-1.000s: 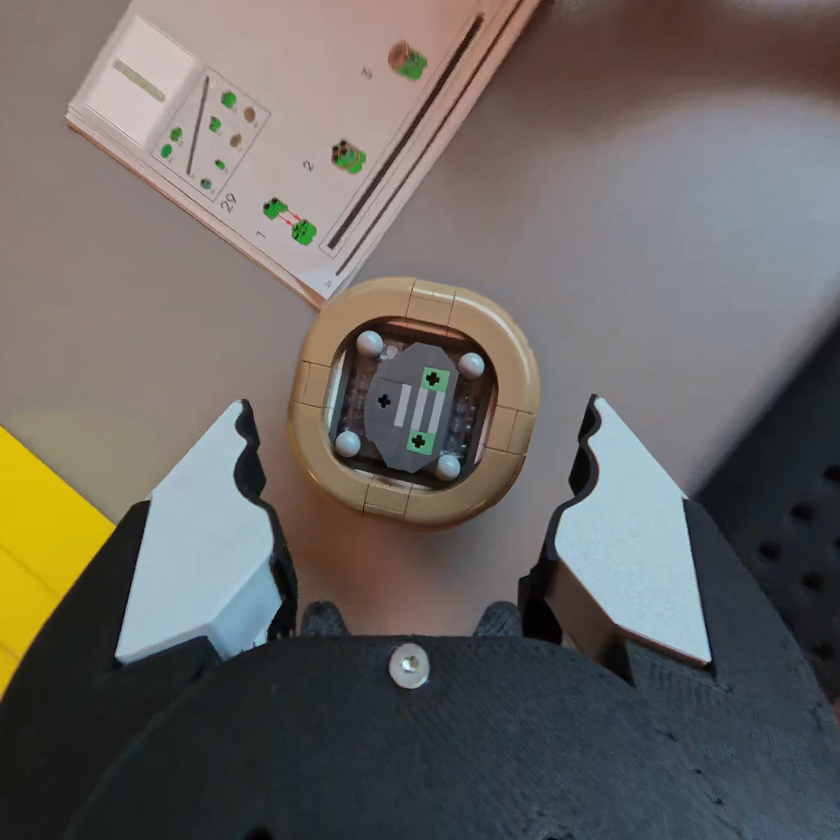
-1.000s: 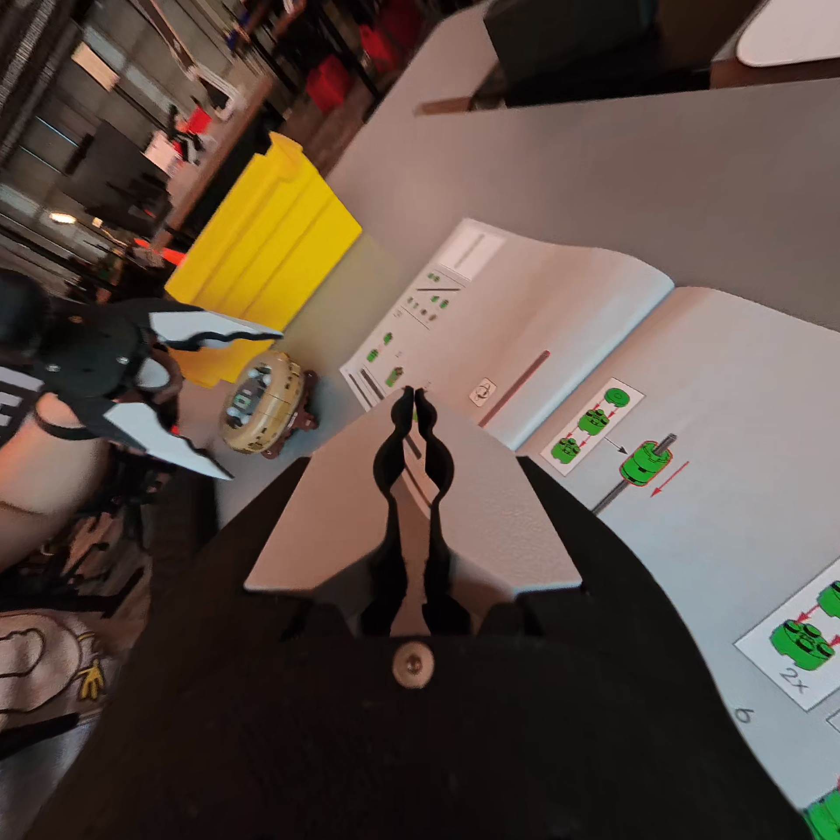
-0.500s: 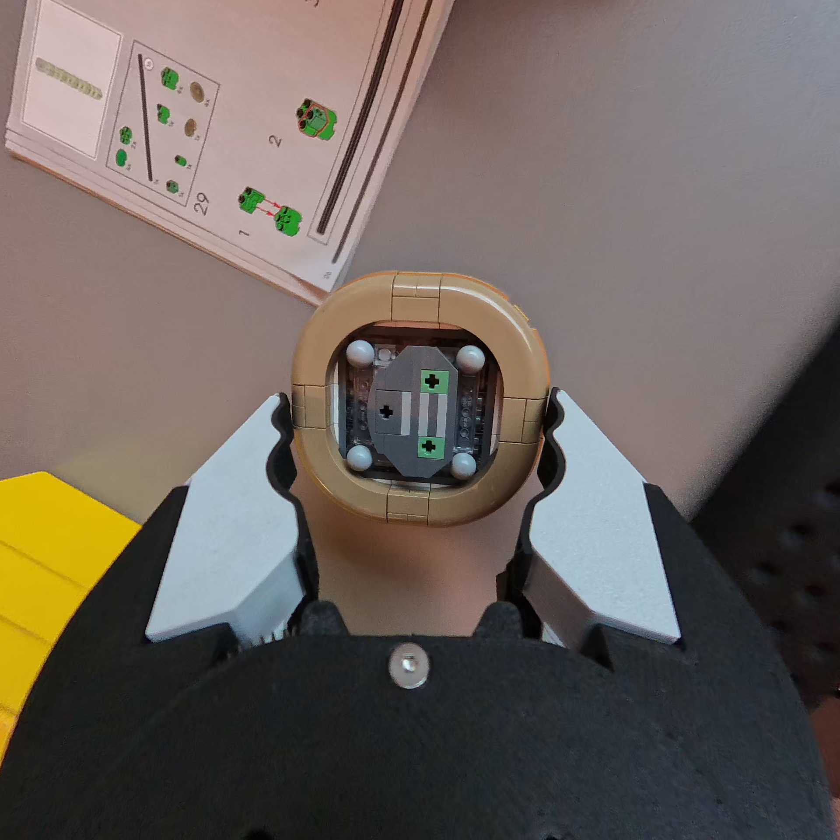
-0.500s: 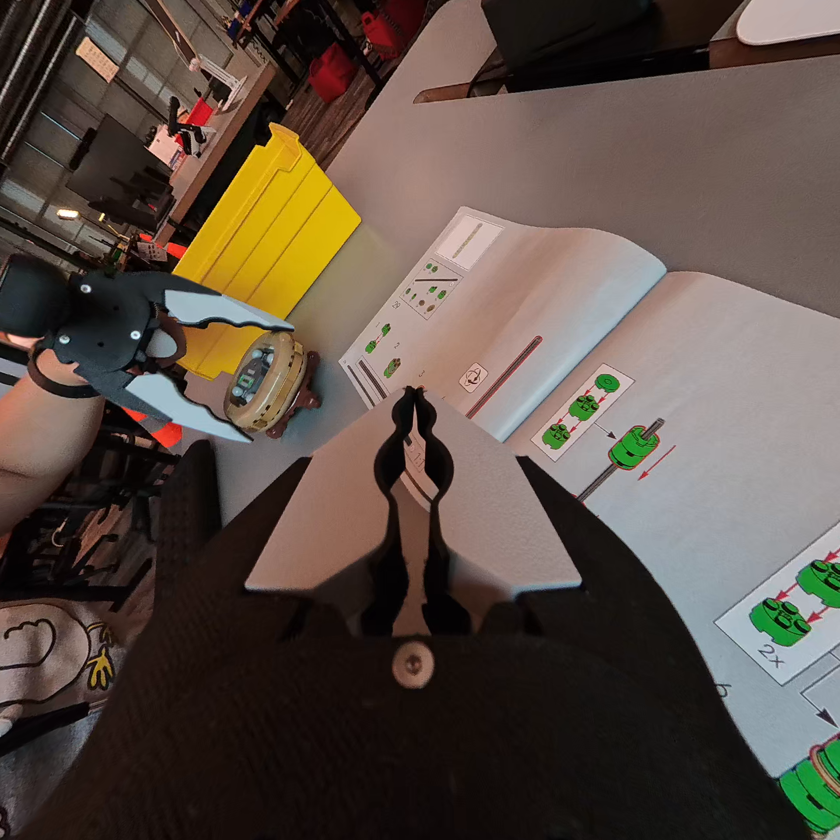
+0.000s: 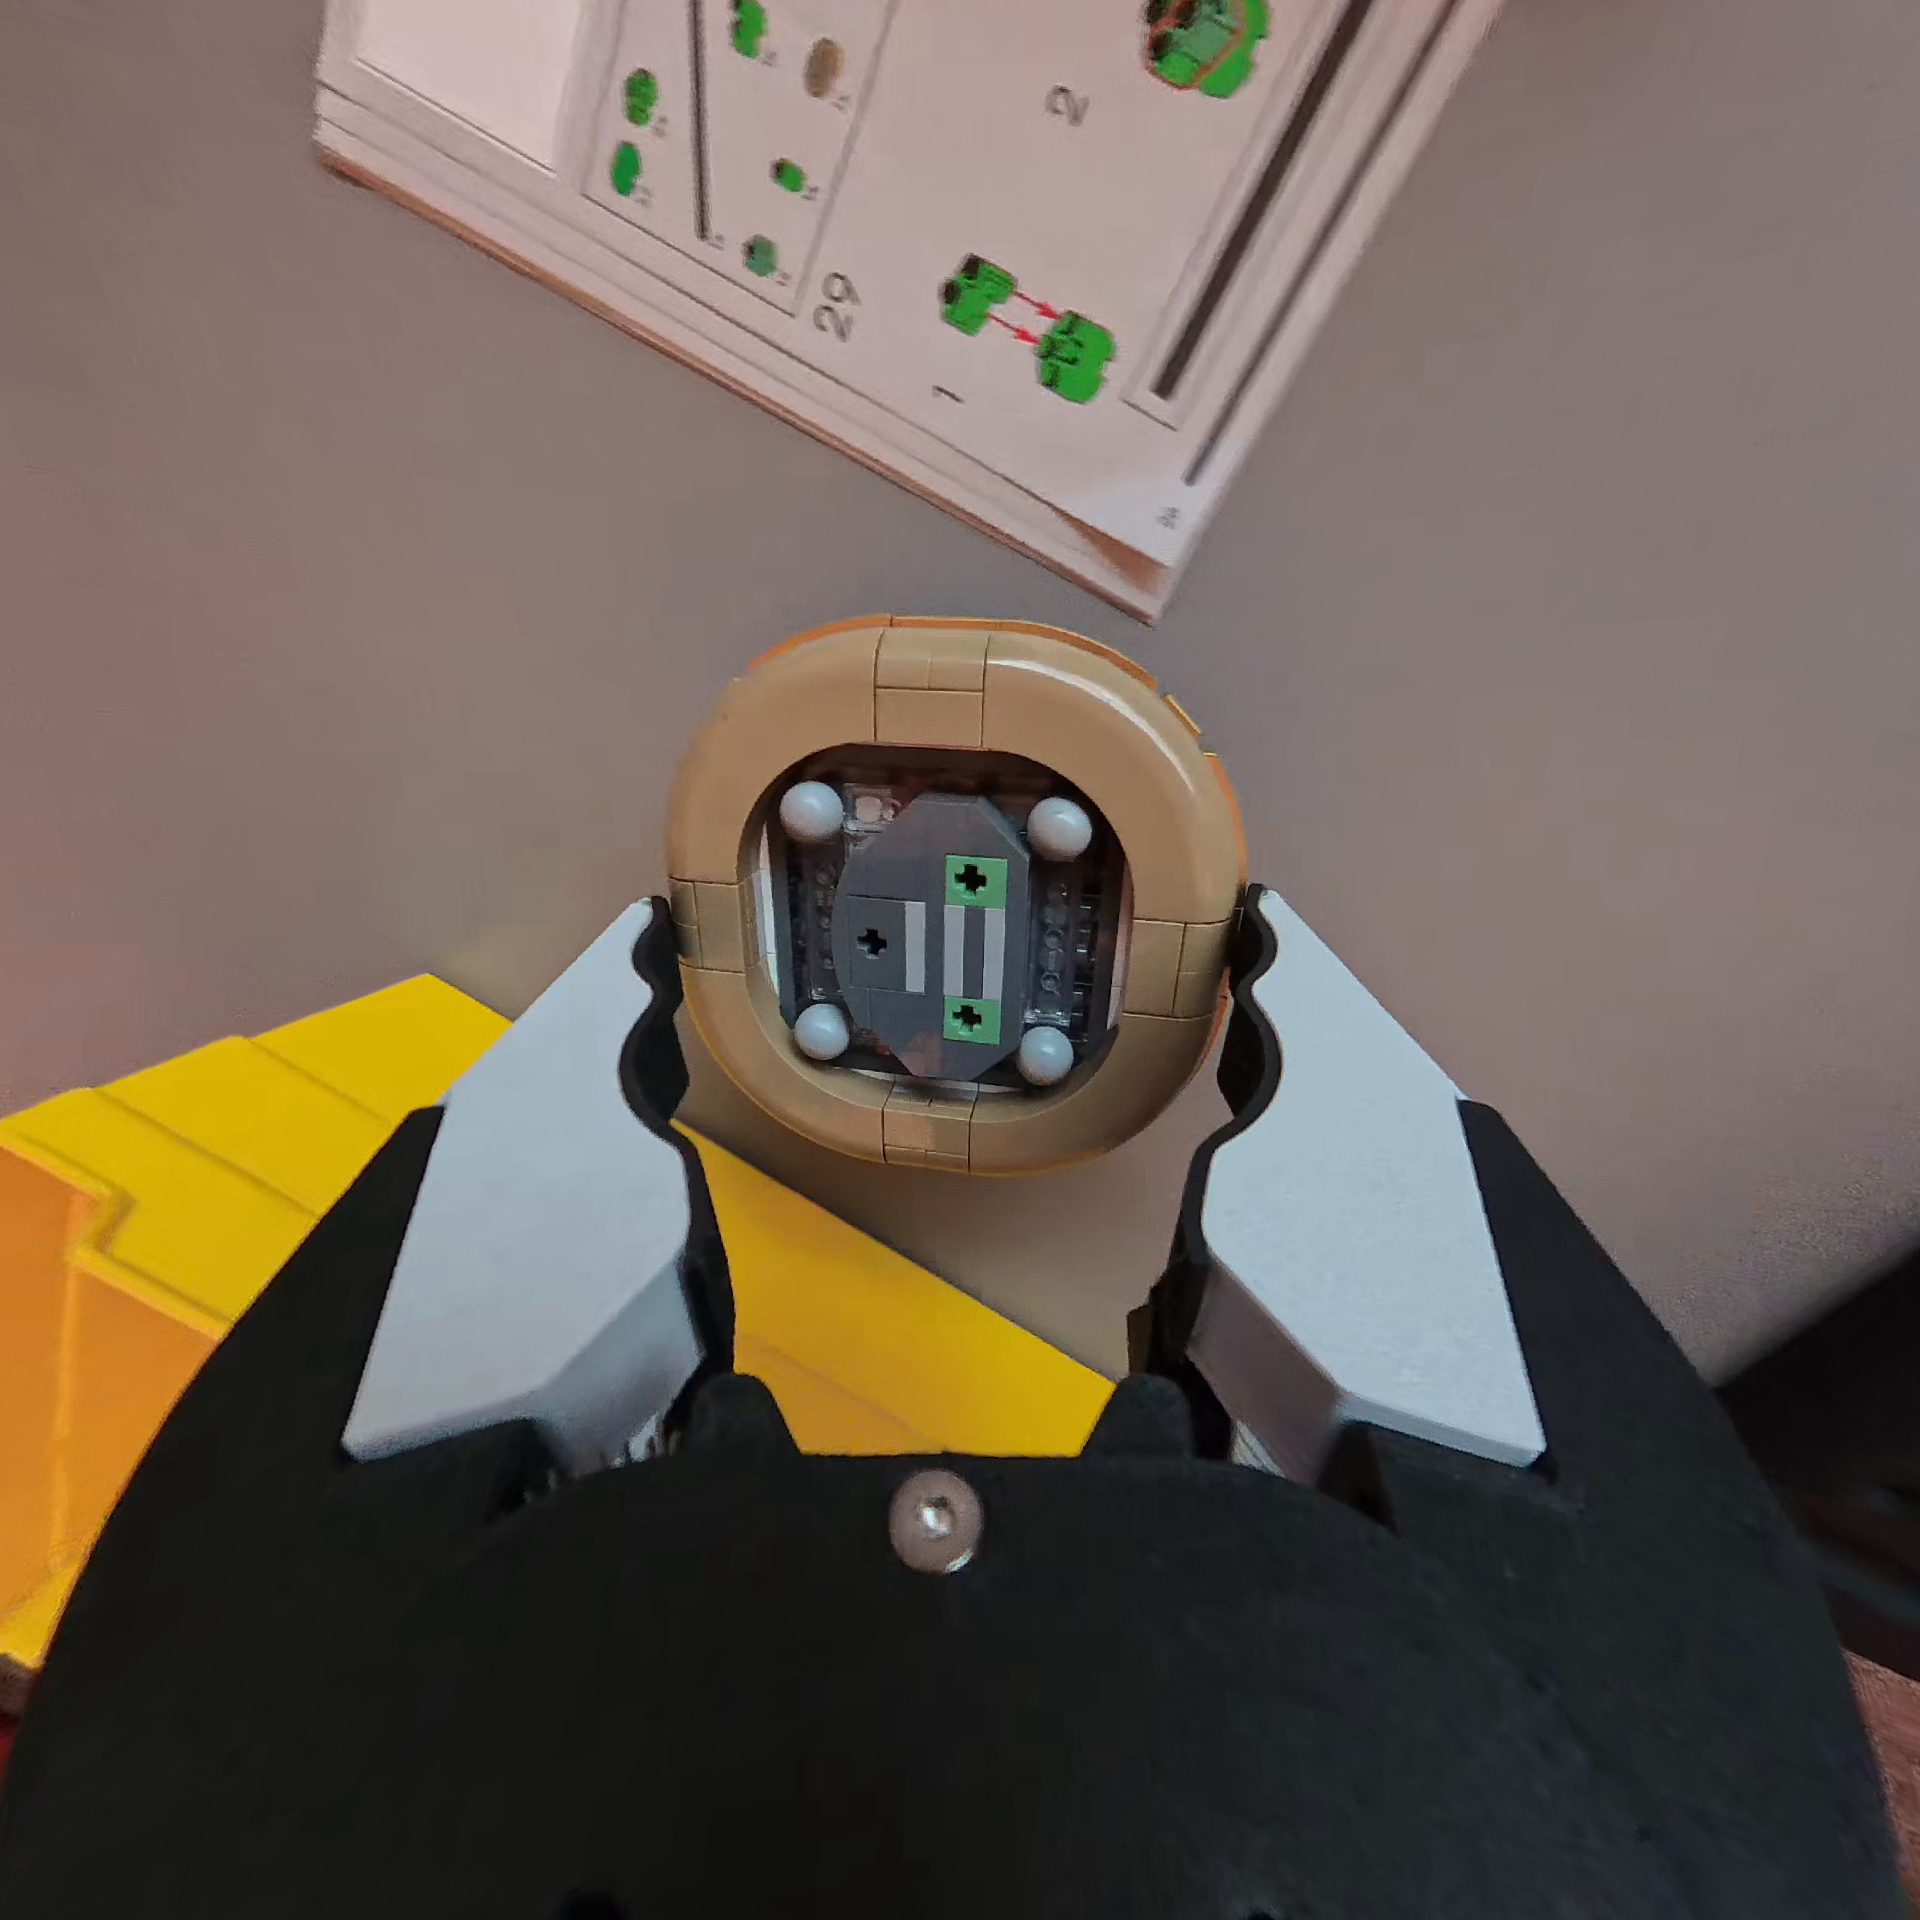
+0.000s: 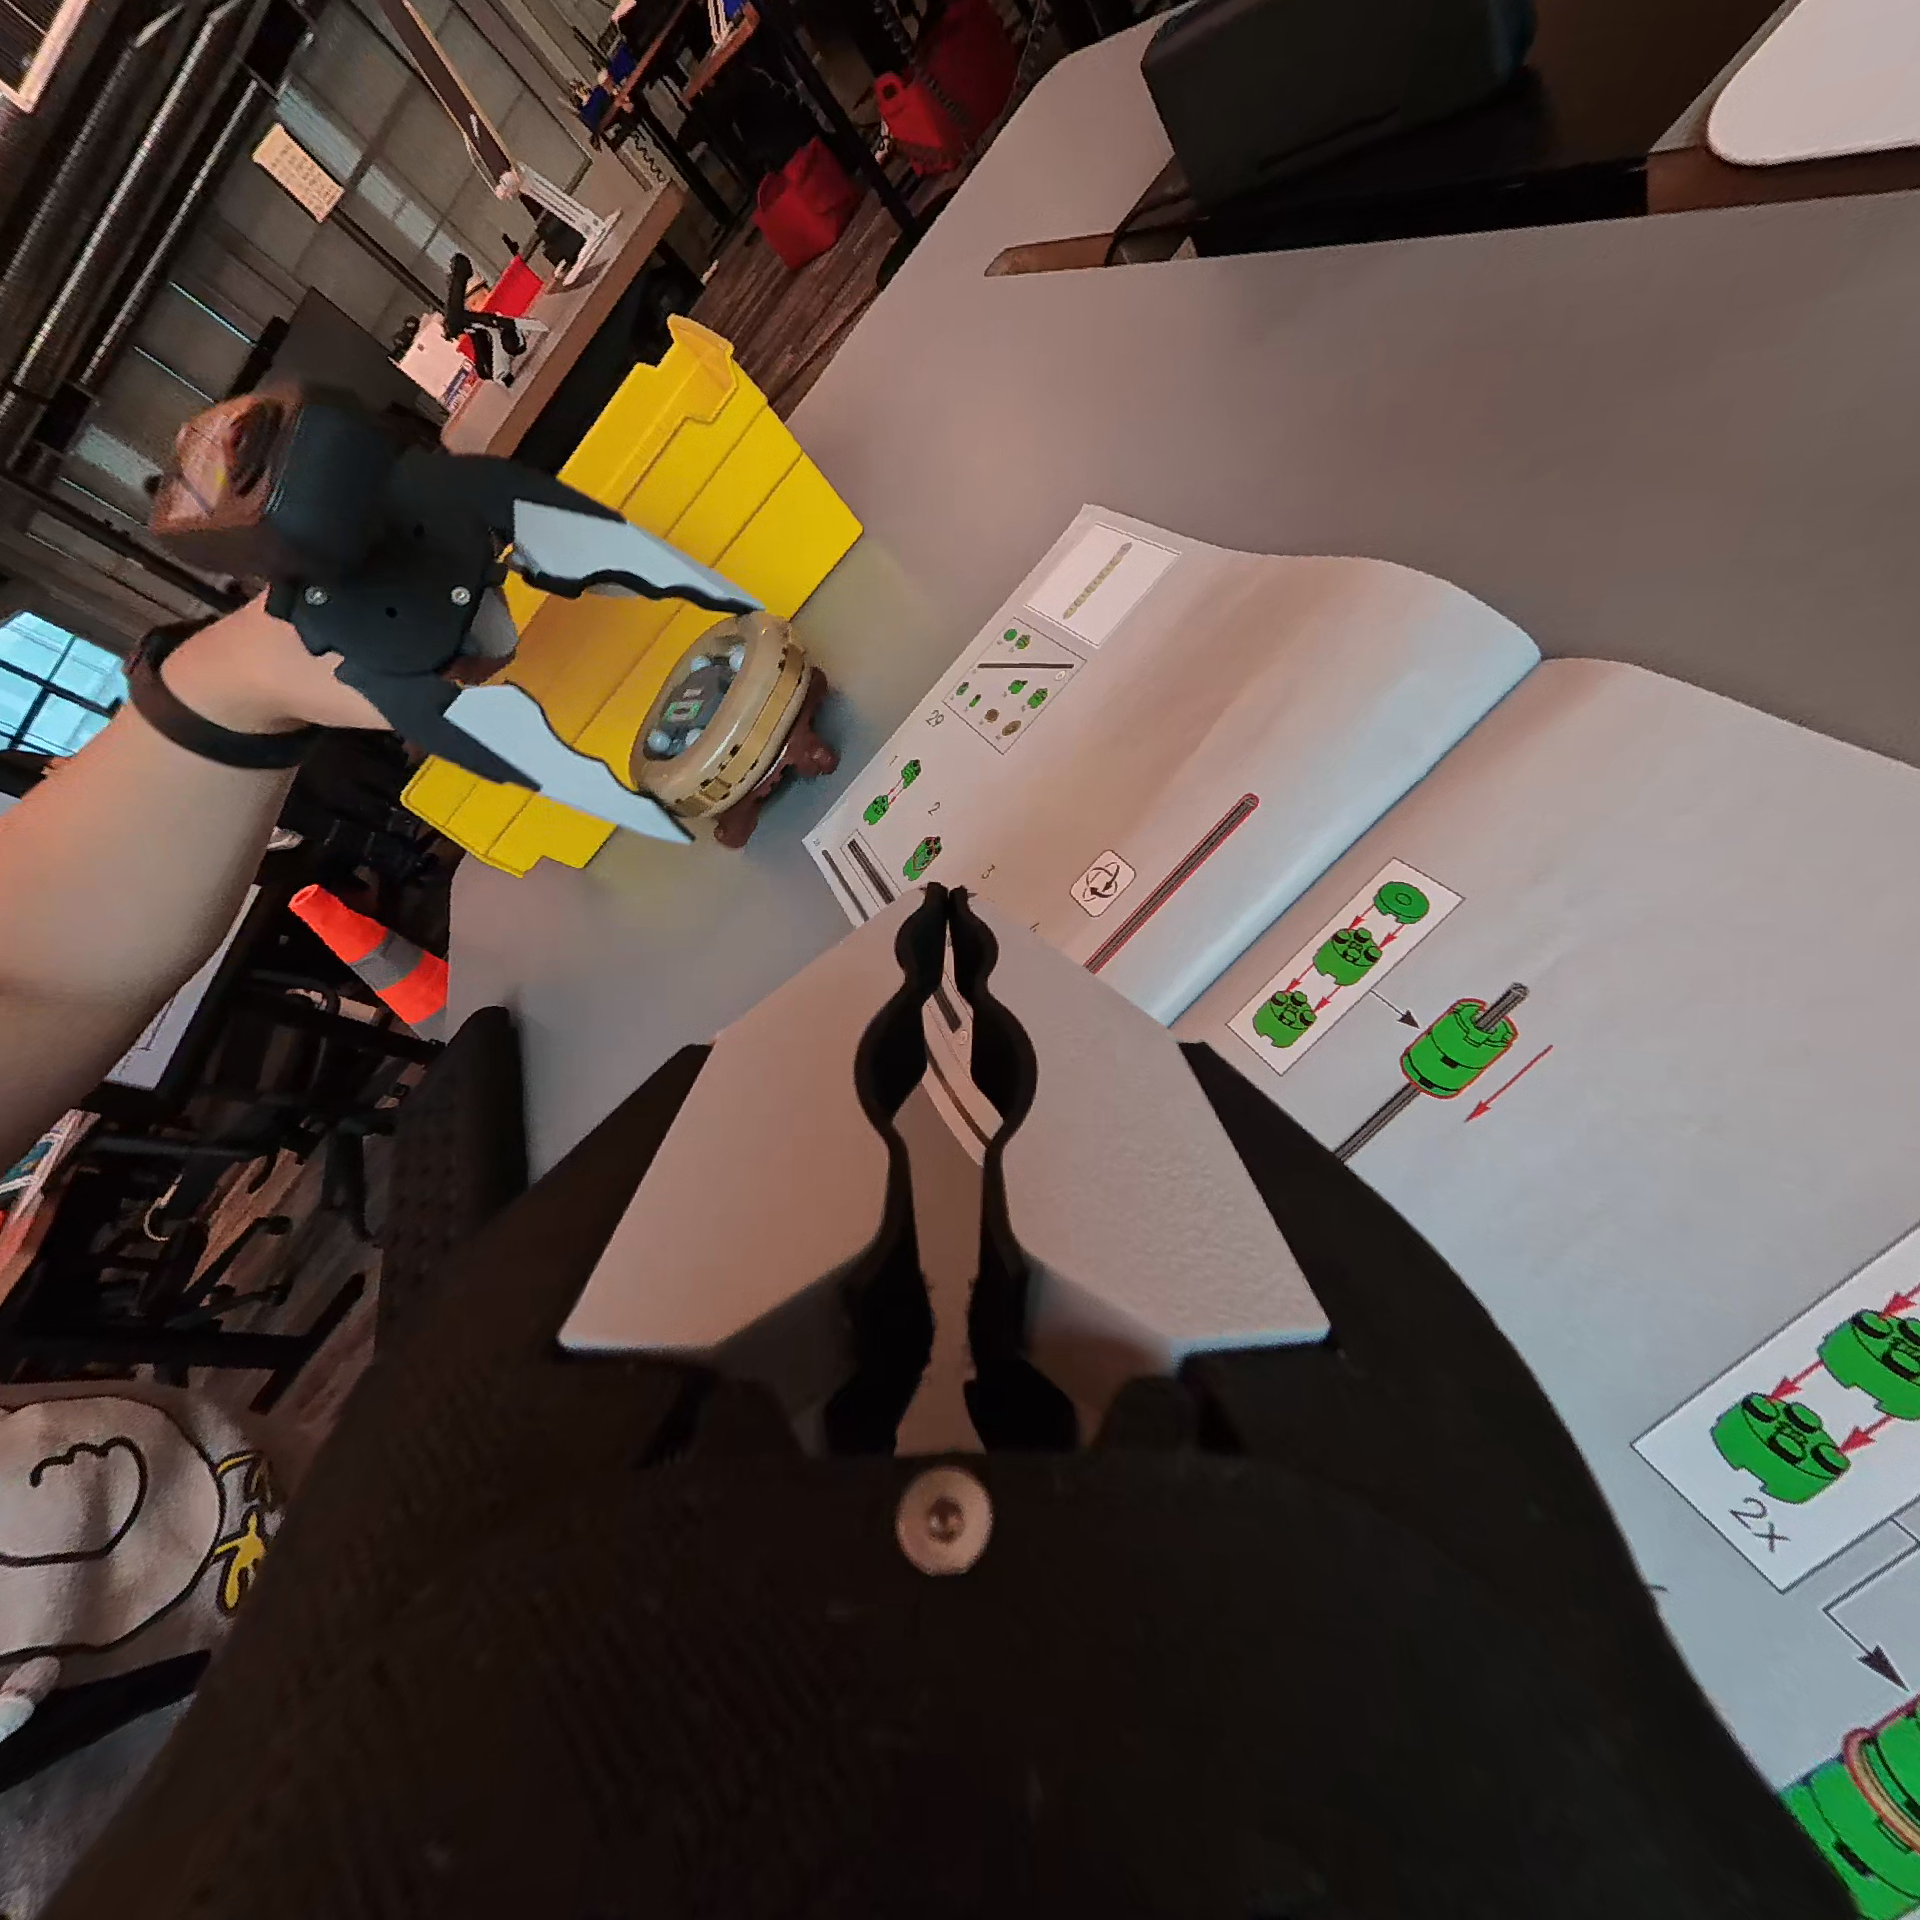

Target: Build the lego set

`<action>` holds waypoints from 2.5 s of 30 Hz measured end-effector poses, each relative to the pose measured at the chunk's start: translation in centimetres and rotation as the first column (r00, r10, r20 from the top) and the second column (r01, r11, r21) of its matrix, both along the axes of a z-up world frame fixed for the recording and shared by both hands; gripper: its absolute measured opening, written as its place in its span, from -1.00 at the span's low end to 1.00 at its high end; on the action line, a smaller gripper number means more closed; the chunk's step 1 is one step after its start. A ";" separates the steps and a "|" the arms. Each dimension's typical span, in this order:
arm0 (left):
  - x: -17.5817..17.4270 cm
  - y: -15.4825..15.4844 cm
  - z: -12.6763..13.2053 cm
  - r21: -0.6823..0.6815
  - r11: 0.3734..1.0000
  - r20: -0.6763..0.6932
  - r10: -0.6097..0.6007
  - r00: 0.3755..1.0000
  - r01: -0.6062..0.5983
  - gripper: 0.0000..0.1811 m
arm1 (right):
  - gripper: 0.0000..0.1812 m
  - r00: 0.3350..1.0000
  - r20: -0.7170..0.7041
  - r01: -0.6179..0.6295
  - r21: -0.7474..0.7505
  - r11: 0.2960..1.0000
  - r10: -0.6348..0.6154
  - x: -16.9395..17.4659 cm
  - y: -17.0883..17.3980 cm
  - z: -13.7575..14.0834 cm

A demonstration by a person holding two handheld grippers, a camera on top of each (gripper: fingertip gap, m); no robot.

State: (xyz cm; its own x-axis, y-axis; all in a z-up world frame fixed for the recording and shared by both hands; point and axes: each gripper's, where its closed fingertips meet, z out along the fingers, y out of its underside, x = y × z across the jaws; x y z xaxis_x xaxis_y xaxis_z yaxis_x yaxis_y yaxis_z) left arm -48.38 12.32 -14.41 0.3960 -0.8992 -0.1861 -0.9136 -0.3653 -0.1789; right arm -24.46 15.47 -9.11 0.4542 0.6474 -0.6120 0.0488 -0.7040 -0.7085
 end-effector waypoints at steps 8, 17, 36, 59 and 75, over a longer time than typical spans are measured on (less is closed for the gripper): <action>0.0 5.2 0.0 -0.004 0.996 -0.016 0.085 0.996 -0.085 0.15 | -1.00 0.999 -0.031 0.010 0.007 1.000 -0.010 0.7 0.4 0.4; 1.7 8.9 7.2 0.134 0.953 0.427 0.192 0.884 -0.272 0.26 | -0.89 0.996 0.046 0.066 0.228 0.971 -0.079 1.9 1.0 2.2; 8.7 -0.1 19.2 0.576 0.639 0.804 -0.332 0.493 -0.510 -0.22 | -0.36 0.764 0.019 0.218 0.933 0.287 -0.644 5.4 1.3 11.1; 5.2 0.5 18.9 0.588 0.449 0.804 -0.416 0.426 -0.672 -1.00 | -1.00 0.806 0.059 0.184 0.921 0.343 -0.589 6.3 1.2 9.0; -0.2 -2.7 25.6 0.420 0.377 0.875 -0.411 0.257 -0.826 -1.00 | -0.98 0.771 0.175 0.001 0.961 0.277 -0.613 4.7 1.7 7.7</action>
